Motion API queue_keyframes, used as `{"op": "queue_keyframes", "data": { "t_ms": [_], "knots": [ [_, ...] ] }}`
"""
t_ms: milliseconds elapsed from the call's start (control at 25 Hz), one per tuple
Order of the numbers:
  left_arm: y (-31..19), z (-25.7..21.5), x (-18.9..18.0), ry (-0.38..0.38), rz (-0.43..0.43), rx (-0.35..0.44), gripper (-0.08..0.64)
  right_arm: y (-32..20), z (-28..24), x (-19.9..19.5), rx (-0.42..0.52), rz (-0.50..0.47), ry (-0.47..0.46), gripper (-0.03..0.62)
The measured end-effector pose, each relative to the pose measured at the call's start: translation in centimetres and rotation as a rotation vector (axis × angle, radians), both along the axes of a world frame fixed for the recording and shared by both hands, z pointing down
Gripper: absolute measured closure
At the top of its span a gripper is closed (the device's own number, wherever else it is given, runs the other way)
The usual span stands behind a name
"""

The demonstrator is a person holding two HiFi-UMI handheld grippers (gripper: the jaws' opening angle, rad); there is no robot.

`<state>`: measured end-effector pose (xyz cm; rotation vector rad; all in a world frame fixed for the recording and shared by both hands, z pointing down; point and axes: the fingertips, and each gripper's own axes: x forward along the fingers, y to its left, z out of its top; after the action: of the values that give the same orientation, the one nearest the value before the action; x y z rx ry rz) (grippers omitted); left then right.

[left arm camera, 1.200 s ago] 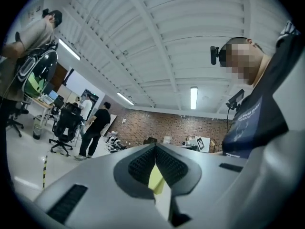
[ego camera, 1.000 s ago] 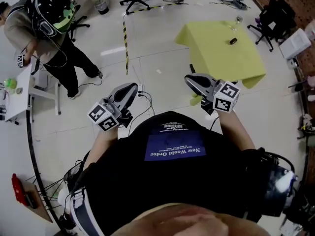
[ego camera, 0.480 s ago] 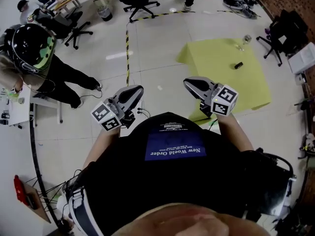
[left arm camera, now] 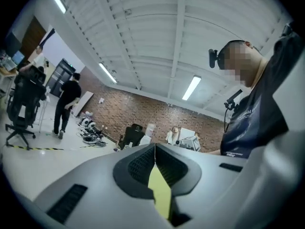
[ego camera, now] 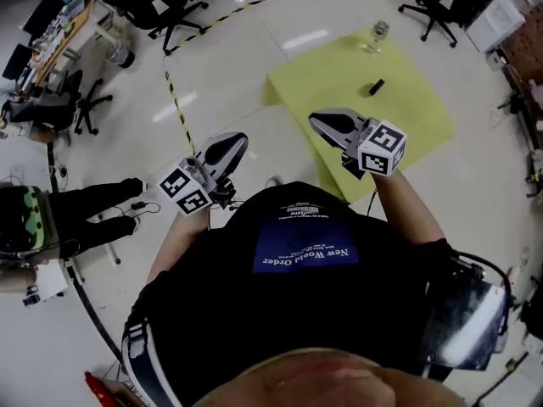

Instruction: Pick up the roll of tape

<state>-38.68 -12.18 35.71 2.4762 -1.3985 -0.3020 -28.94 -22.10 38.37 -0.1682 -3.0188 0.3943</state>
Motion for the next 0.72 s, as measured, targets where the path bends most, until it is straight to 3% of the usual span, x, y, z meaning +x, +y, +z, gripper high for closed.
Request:
{"op": "queue_keyframes", "data": {
  "t_ms": [240,400,600,720],
  "knots": [
    [-11.0,2.6,0.0,0.025,0.305,-0.029,0.554,-7.7,2.5,1.4,-0.047,0.314,0.047,0.606],
    [-17.6,4.9,0.0,0.001,0.471,-0.053,0.554,-13.7,4.7,2.6,-0.055,0.525,0.109,0.606],
    [-22.4,8.7,4.4,-0.047,0.664,-0.088,0.554,-19.2,8.8,9.7,-0.093,0.809,0.208,0.606],
    [-24.6,11.4,6.9,-0.041,0.706,-0.151,0.554,-21.5,11.6,13.5,-0.141,0.910,0.258,0.556]
  ]
}}
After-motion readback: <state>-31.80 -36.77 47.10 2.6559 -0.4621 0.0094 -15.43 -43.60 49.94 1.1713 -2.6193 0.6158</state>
